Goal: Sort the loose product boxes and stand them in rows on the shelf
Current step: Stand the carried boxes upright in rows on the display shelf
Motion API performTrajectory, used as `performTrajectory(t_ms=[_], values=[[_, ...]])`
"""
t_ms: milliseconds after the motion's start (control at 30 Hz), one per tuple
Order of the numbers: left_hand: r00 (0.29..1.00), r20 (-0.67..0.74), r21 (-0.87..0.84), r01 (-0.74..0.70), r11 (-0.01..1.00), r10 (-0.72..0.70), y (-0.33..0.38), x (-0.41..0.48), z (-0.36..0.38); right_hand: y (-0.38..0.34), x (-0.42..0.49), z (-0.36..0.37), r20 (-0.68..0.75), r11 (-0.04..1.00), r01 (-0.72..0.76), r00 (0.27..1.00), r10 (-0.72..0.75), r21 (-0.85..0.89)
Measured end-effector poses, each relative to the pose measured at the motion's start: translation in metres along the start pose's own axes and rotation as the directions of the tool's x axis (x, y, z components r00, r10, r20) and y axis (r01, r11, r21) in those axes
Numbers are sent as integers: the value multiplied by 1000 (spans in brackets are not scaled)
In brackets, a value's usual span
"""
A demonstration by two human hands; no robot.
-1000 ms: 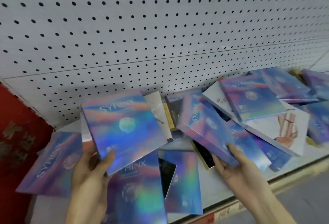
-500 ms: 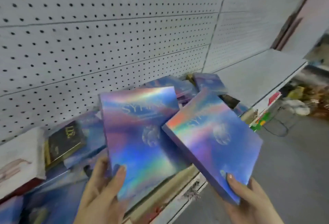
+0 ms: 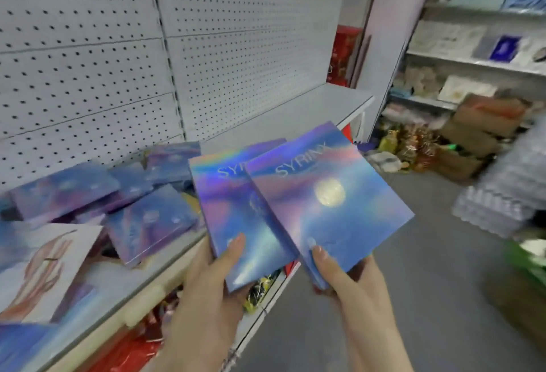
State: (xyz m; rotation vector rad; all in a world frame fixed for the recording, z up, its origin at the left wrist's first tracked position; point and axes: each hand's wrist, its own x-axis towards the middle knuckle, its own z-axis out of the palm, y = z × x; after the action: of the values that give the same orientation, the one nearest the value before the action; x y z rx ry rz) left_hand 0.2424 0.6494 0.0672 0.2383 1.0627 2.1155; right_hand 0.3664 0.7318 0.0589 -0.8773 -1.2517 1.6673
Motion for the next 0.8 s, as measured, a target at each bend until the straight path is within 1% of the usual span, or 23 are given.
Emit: performTrajectory(t_ms=[67,167,267,367,433,500,567,700,800], values=[[1000,17,83,16,996,-17,-16,20,27,-5,25,-19,-15,1000,15,1000,-15,1],[1000,26,180,-13,984,8,-41,57,62,-8,66,-41,-44,1000,3,999,-2,17],[999,-17,181,31,983,-29,-62,104,94,-10,116,-56,-102,1000,15,995,-14,3],[996,25,204,78,976,-85,-83,159,124,-11,177,-74,-202,998,67,977,-69,-16],[992,48,189,110,976,-121,-94,196,143,-18,217,-85,-232,997,72,970,-66,17],[985,84,188,135,973,-153,-102,233,165,-27,258,-95,-238,990,69,971,-38,123],[986,94,185,120,975,-139,-109,269,187,-37,297,-107,-247,972,50,969,8,229],[988,109,193,86,977,-109,-128,328,228,-49,367,-137,-297,958,-23,948,112,287],[987,101,180,106,978,-125,-153,366,256,-52,420,-167,-296,941,-102,933,203,324]])
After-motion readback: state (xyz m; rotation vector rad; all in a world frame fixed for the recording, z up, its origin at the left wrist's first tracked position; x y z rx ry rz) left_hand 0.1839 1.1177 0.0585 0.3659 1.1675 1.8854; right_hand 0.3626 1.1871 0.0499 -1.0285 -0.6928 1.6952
